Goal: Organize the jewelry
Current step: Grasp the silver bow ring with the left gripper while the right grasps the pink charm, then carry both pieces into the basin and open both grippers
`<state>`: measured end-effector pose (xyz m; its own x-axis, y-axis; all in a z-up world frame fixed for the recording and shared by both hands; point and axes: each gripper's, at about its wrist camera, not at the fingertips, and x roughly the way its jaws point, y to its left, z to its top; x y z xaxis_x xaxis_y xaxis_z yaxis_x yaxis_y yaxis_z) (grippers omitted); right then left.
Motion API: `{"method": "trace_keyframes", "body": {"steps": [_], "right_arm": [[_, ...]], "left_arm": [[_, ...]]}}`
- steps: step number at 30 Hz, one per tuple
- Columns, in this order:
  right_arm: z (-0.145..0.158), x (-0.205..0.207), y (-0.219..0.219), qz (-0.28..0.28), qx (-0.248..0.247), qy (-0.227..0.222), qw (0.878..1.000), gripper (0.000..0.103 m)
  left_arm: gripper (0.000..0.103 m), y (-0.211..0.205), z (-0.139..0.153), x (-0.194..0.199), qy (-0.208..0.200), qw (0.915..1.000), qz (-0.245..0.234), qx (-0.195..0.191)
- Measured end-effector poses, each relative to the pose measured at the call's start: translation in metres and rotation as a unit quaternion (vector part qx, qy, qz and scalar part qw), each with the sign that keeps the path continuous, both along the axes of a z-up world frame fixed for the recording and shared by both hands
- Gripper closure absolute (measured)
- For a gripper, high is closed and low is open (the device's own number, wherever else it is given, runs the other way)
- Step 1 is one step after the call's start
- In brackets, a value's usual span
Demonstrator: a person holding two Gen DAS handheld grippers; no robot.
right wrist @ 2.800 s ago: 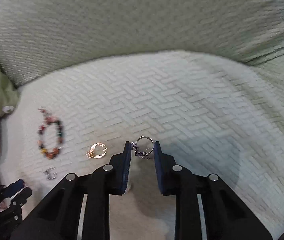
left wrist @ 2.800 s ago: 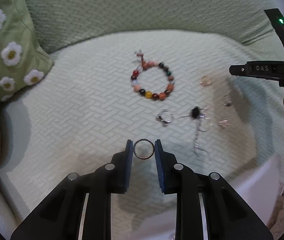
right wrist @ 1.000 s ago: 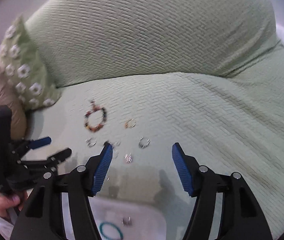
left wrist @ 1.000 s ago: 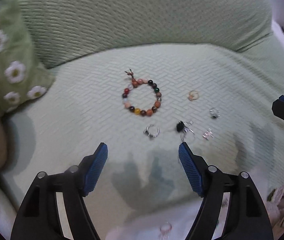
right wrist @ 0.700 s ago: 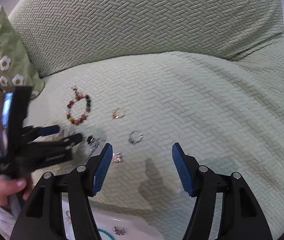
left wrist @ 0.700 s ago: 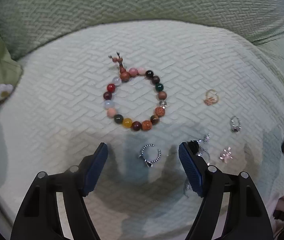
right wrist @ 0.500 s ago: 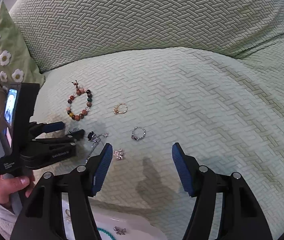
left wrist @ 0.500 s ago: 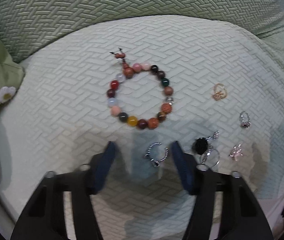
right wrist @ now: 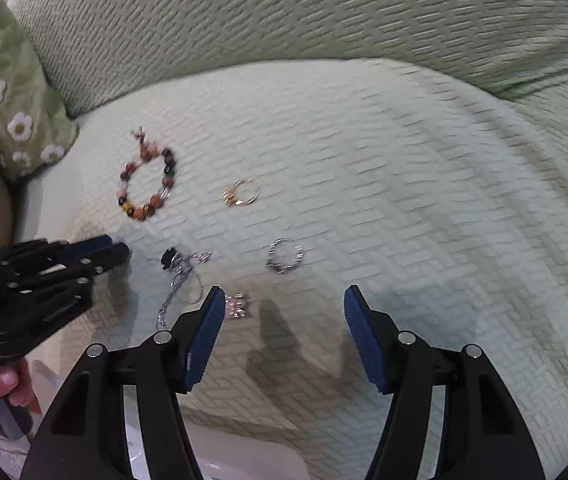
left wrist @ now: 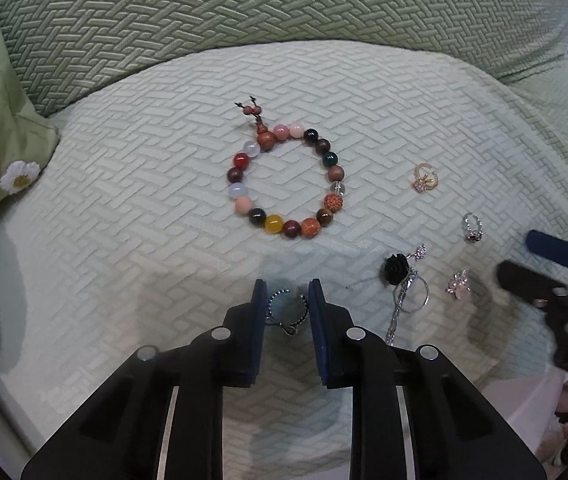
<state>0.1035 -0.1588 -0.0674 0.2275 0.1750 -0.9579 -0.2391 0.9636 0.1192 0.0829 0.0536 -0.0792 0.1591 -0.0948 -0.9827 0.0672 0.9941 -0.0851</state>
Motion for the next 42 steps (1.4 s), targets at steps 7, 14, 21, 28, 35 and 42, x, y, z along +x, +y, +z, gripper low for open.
{"method": "trace_keyframes", "body": {"steps": [7, 14, 21, 28, 35, 42], "right_arm": [[-0.012, -0.009, 0.037, 0.054, -0.037, 0.008, 0.998, 0.05], [-0.024, -0.01, 0.06, 0.08, -0.064, 0.02, 0.995, 0.069], [-0.028, -0.008, 0.063, 0.074, -0.063, 0.022, 0.995, 0.082], [0.035, -0.038, 0.032, 0.058, -0.022, -0.042, 0.997, 0.082], [0.068, -0.15, 0.017, 0.12, -0.021, -0.084, 0.989, 0.082], [0.008, -0.216, 0.011, 0.146, -0.04, -0.014, 0.988, 0.082]], "left_arm": [[0.083, 0.031, 0.021, -0.013, -0.023, 0.9993, 0.021, -0.023], [0.083, 0.039, 0.035, -0.022, -0.03, 0.9988, 0.024, -0.029], [0.083, 0.032, 0.04, -0.017, -0.034, 0.9988, 0.02, -0.03], [0.083, 0.023, 0.085, -0.048, -0.087, 0.9956, 0.007, -0.036], [0.083, 0.002, 0.112, -0.135, -0.114, 0.9914, -0.011, -0.063], [0.083, -0.025, 0.06, -0.209, -0.049, 0.9975, -0.045, -0.026]]}}
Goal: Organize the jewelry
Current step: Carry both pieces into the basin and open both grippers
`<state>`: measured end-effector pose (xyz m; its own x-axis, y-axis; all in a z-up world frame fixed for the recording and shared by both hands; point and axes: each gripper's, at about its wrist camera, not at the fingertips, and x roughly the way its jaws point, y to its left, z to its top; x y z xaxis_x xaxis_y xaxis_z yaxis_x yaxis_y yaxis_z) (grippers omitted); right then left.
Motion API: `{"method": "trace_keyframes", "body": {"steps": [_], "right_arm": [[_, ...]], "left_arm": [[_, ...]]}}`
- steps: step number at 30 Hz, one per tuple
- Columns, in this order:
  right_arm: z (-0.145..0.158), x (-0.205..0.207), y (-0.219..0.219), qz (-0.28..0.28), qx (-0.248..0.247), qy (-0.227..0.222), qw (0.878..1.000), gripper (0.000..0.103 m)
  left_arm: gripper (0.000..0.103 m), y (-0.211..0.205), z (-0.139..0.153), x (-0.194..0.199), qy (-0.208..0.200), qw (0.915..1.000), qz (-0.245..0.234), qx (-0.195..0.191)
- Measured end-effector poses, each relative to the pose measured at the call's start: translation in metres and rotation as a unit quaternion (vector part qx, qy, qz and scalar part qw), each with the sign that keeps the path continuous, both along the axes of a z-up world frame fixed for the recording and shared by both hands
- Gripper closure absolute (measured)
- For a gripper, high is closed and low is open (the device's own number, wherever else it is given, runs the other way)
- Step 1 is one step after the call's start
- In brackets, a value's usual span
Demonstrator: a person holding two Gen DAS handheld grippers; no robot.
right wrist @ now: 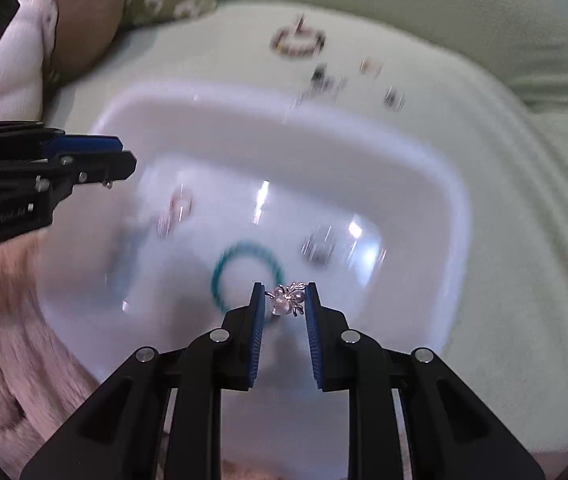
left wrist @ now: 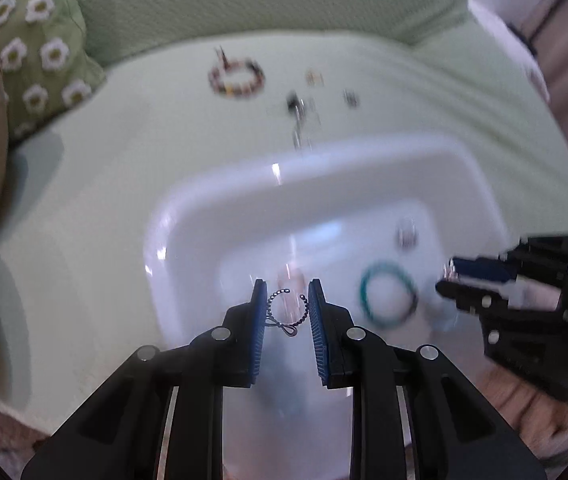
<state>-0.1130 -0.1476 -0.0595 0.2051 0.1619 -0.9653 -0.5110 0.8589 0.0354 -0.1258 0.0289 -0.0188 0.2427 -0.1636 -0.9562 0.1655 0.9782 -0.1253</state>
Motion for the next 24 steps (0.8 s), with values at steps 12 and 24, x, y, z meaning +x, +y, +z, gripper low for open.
{"method": "trace_keyframes", "body": {"steps": [12, 24], "right_arm": [[-0.034, -0.012, 0.004, 0.005, -0.028, 0.025, 0.999, 0.082], [-0.007, -0.018, -0.003, -0.016, 0.003, -0.018, 1.0, 0.048]], "left_arm": [[0.083, -0.021, -0.041, -0.031, 0.04, 0.9982, -0.019, 0.041], [0.073, -0.011, -0.022, -0.033, 0.031, 0.9995, -0.01, 0.008]]}}
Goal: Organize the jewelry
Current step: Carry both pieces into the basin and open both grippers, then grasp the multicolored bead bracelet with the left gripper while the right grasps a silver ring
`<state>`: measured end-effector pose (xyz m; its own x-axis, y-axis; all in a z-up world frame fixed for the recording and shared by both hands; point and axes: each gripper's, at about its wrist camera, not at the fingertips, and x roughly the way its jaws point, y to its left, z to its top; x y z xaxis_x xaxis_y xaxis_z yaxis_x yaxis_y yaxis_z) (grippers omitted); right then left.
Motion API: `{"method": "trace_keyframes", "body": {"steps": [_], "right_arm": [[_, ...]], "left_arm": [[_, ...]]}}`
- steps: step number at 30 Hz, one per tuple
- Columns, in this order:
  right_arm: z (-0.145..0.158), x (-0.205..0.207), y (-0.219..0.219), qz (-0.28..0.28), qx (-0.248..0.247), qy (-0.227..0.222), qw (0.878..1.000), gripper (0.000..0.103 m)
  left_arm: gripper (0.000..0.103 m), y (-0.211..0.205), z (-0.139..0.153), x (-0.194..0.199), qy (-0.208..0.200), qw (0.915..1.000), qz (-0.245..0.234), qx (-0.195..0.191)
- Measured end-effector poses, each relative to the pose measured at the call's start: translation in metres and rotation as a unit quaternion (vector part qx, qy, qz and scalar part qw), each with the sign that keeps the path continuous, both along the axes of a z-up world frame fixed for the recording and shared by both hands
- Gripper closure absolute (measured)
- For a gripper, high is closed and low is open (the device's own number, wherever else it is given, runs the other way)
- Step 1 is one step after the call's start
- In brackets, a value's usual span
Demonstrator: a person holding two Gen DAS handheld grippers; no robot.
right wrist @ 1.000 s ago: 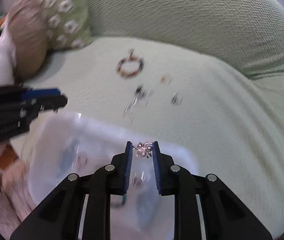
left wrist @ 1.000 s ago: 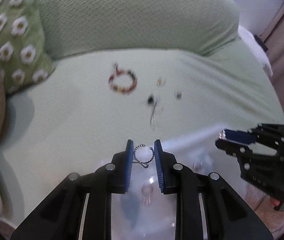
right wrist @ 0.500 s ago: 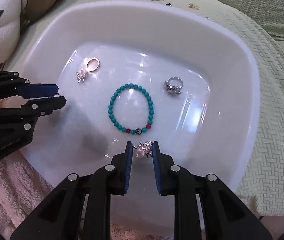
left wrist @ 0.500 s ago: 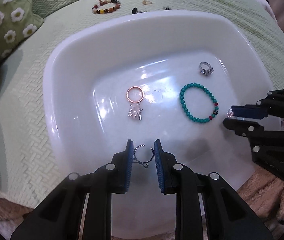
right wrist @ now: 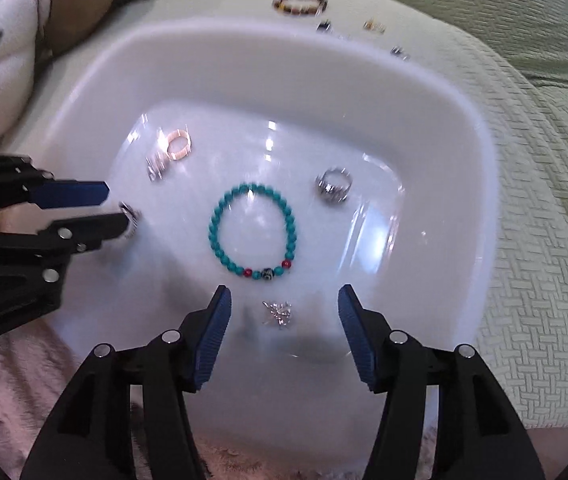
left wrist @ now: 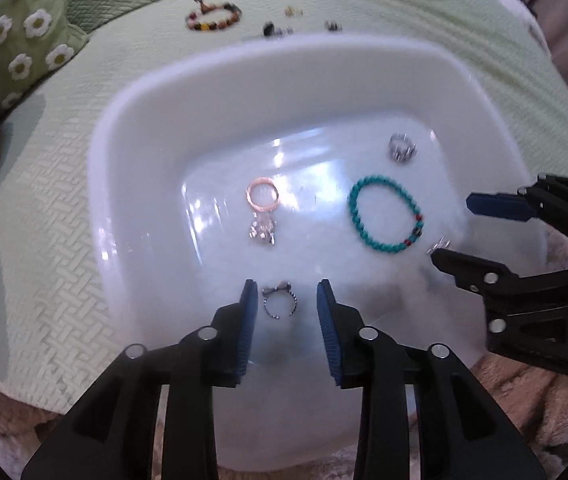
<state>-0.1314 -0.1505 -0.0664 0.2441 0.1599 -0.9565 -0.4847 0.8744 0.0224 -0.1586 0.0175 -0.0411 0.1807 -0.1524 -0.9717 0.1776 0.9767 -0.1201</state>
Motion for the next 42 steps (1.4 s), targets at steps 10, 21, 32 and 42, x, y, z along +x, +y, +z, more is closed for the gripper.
{"method": "trace_keyframes", "body": {"steps": [10, 21, 32, 42], "right_arm": [[0.096, 0.083, -0.039, -0.087, 0.062, -0.091, 0.99, 0.037], [0.054, 0.177, -0.046, -0.177, 0.068, -0.065, 0.98, 0.037], [0.034, 0.181, -0.037, -0.162, 0.023, -0.066, 0.984, 0.037], [0.033, 0.196, -0.037, -0.165, 0.035, -0.046, 0.985, 0.037]], "left_arm": [[0.033, 0.039, 0.071, 0.075, -0.087, 0.9947, 0.054, 0.009], [0.029, 0.045, 0.005, 0.236, -0.05, 0.9931, 0.102, 0.027], [0.033, 0.064, -0.065, 0.313, -0.011, 0.9863, 0.159, 0.041], [0.094, 0.072, -0.056, 0.299, 0.002, 0.9865, 0.164, 0.0]]}}
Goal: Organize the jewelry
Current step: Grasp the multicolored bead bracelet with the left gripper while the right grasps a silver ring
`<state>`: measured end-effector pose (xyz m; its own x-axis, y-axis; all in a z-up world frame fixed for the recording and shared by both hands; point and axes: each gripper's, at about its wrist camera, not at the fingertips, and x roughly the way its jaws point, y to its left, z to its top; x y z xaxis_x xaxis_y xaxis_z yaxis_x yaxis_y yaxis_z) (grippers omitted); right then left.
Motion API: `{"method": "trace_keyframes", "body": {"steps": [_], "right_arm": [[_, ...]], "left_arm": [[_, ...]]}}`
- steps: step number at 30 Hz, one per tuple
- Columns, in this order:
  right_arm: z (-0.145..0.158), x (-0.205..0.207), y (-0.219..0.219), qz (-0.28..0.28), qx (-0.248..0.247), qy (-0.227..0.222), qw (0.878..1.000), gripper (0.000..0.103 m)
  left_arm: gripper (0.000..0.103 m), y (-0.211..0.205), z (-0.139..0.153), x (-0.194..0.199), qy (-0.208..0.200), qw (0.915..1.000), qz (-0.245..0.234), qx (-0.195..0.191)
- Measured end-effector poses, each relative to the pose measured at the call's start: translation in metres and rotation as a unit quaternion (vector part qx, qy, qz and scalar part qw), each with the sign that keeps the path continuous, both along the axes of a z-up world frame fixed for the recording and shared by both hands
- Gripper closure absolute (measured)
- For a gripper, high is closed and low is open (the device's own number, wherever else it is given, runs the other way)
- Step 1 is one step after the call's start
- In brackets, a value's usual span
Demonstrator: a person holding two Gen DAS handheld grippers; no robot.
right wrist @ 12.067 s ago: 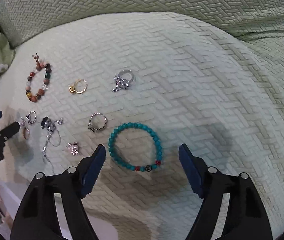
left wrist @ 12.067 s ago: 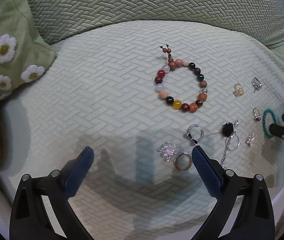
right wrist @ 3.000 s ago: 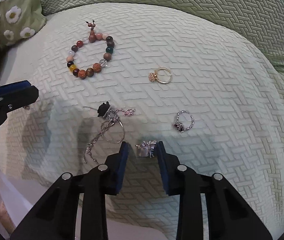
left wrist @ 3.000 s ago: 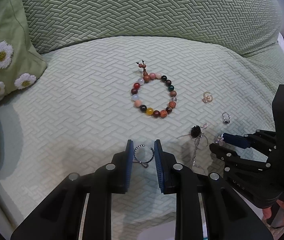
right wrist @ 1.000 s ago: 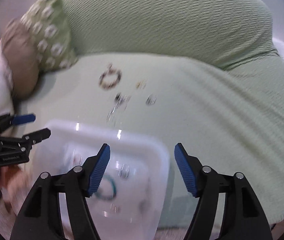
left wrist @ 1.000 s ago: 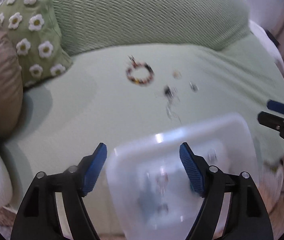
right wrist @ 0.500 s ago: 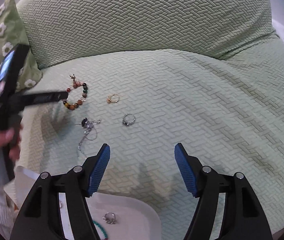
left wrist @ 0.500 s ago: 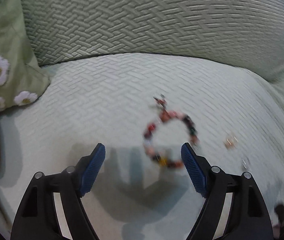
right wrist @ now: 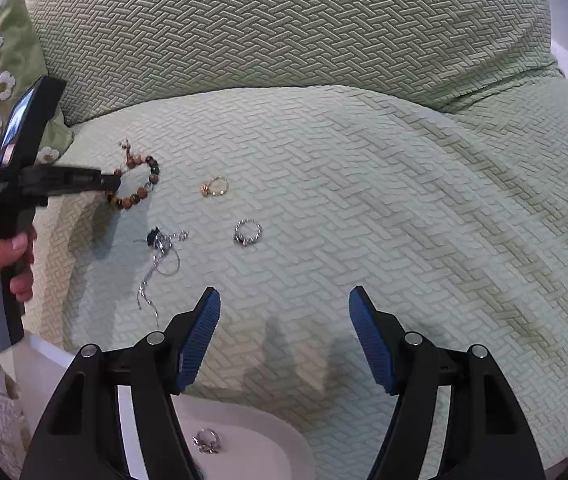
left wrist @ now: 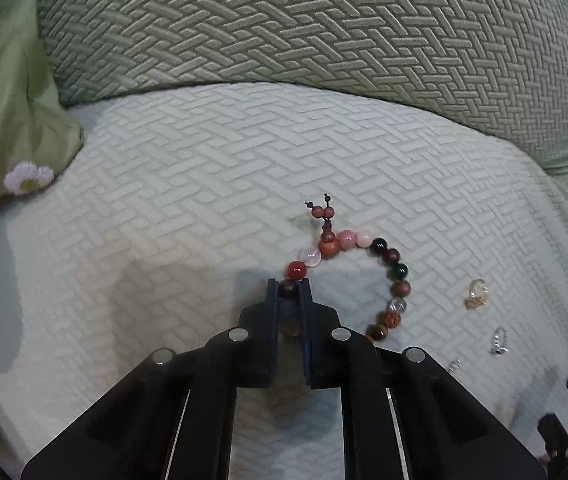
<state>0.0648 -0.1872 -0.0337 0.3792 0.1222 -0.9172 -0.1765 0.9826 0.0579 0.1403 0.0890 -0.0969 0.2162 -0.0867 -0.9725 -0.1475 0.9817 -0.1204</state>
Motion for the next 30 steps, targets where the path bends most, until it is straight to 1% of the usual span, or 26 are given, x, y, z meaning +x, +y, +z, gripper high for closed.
{"method": "trace_keyframes", "body": {"steps": [2, 3, 5, 7, 10, 14, 16, 17, 18, 19, 20, 21, 24, 26, 28, 29, 30], "right_arm": [[0.001, 0.013, 0.003, -0.002, 0.006, 0.003, 1.0, 0.037], [-0.001, 0.022, 0.008, -0.001, 0.006, 0.008, 1.0, 0.037], [-0.008, 0.037, 0.017, 0.008, 0.006, 0.014, 1.0, 0.037], [-0.026, 0.052, 0.03, 0.02, -0.017, 0.036, 0.999, 0.037], [-0.049, 0.062, 0.042, 0.036, -0.046, 0.061, 0.996, 0.039], [-0.064, 0.067, 0.051, 0.05, -0.057, 0.082, 0.994, 0.052], [-0.065, 0.068, 0.053, 0.052, -0.061, 0.082, 0.993, 0.053], [-0.065, 0.069, 0.053, 0.052, -0.059, 0.08, 0.994, 0.057], [-0.065, 0.07, 0.052, 0.052, -0.059, 0.079, 0.994, 0.064], [-0.066, 0.071, 0.052, 0.054, -0.06, 0.08, 0.994, 0.067], [-0.066, 0.071, 0.052, 0.056, -0.058, 0.08, 0.994, 0.075], [-0.066, 0.071, 0.053, 0.06, -0.057, 0.082, 0.993, 0.08], [-0.064, 0.07, 0.053, 0.06, -0.055, 0.079, 0.994, 0.08], [-0.056, 0.067, 0.05, 0.053, -0.047, 0.074, 0.995, 0.08], [-0.032, 0.058, 0.044, 0.051, -0.032, 0.053, 0.997, 0.081], [-0.021, 0.052, 0.042, 0.052, -0.025, 0.042, 0.997, 0.082], [-0.002, 0.039, 0.04, 0.058, -0.015, 0.023, 0.998, 0.082]], "left_arm": [[0.094, 0.008, 0.008, -0.012, -0.005, 0.9995, 0.003, -0.032], [0.094, 0.011, 0.013, -0.016, -0.01, 0.9992, 0.003, -0.039], [0.094, 0.013, 0.026, -0.025, -0.023, 0.9988, -0.001, -0.042], [0.094, 0.017, 0.042, -0.036, -0.04, 0.9979, -0.003, -0.05], [0.094, 0.025, 0.057, -0.048, -0.059, 0.9968, -0.005, -0.054], [0.094, 0.032, 0.068, -0.044, -0.075, 0.9955, -0.005, -0.059], [0.094, 0.032, 0.07, -0.043, -0.076, 0.9954, -0.01, -0.059], [0.094, 0.031, 0.069, -0.044, -0.075, 0.9954, -0.011, -0.058], [0.094, 0.03, 0.068, -0.043, -0.074, 0.9956, -0.012, -0.057], [0.094, 0.03, 0.068, -0.044, -0.074, 0.9956, -0.014, -0.057], [0.094, 0.028, 0.069, -0.044, -0.074, 0.9955, -0.014, -0.058], [0.094, 0.027, 0.068, -0.042, -0.075, 0.9954, -0.014, -0.059], [0.094, 0.031, 0.071, -0.046, -0.08, 0.9948, -0.017, -0.06], [0.094, 0.029, 0.086, -0.049, -0.089, 0.9937, -0.024, -0.064], [0.094, 0.022, 0.102, -0.056, -0.107, 0.9914, -0.039, -0.064], [0.094, 0.017, 0.117, -0.064, -0.122, 0.9888, -0.051, -0.07], [0.094, 0.014, 0.126, -0.071, -0.131, 0.9869, -0.058, -0.074]]}}
